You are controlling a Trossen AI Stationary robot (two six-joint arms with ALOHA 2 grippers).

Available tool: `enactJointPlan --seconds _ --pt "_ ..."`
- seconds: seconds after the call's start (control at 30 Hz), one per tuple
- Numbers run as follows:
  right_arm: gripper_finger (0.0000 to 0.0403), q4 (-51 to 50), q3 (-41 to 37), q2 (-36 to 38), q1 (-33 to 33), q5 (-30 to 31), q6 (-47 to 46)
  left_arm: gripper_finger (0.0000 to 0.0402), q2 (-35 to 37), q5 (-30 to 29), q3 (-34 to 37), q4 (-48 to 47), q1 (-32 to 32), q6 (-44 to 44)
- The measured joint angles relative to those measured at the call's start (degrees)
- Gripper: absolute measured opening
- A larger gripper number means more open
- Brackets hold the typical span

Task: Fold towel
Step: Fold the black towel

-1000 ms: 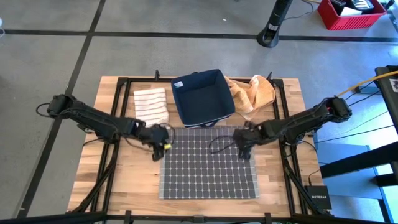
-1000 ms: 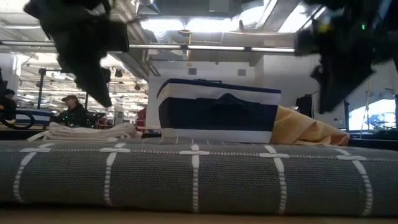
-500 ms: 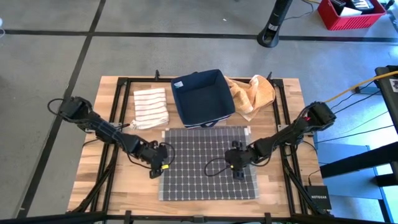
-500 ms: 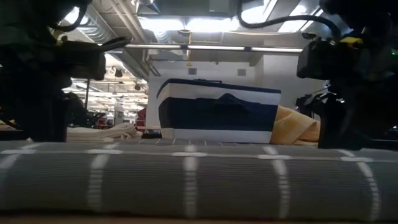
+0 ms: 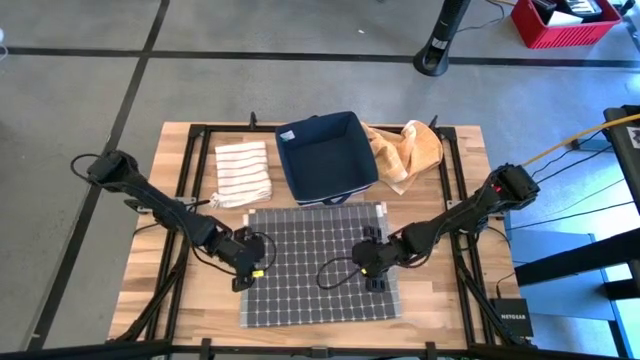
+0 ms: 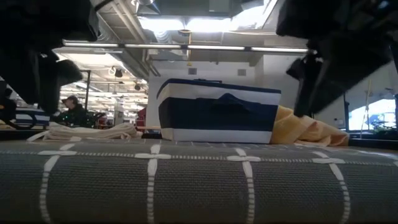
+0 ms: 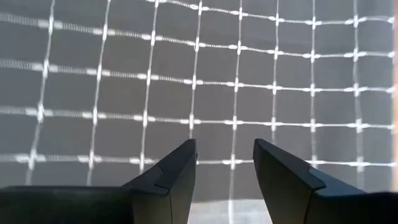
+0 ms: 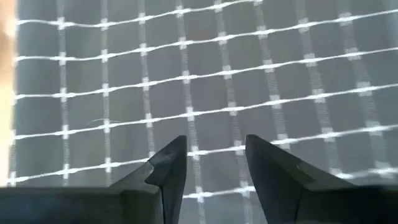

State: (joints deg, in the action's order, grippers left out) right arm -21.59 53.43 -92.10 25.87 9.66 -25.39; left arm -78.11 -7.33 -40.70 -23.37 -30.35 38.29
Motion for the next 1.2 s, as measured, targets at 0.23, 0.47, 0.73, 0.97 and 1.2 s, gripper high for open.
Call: enactJointPlan --seconds 0.23,0.47,0.73,0.97,1.2 --pt "0.0168 -2.5 2.0 0.1 0.0 3.9 -1.3 0.0153 -2.8 -2.0 0.2 -0.1 1.5 -3.8" --pt "0.0168 -6.6 2.0 0.1 0.0 4.6 -4.3 0.0153 -5.0 2.1 0.1 -0.9 1.7 -4.5" --pt "0.0179 -6.6 2.0 0.1 0.0 8.0 -2.6 0.0153 -5.4 2.1 0.1 -3.8 2.9 -4.5" --pt "0.0206 -3.2 2.0 0.1 -0.1 15.4 9.1 0.0153 -5.4 1.8 0.1 0.4 7.3 -12.9" --pt "0.0196 4.2 2.0 0.1 -2.0 23.5 22.5 0.0133 -5.3 1.2 -2.4 1.5 14.3 -21.0"
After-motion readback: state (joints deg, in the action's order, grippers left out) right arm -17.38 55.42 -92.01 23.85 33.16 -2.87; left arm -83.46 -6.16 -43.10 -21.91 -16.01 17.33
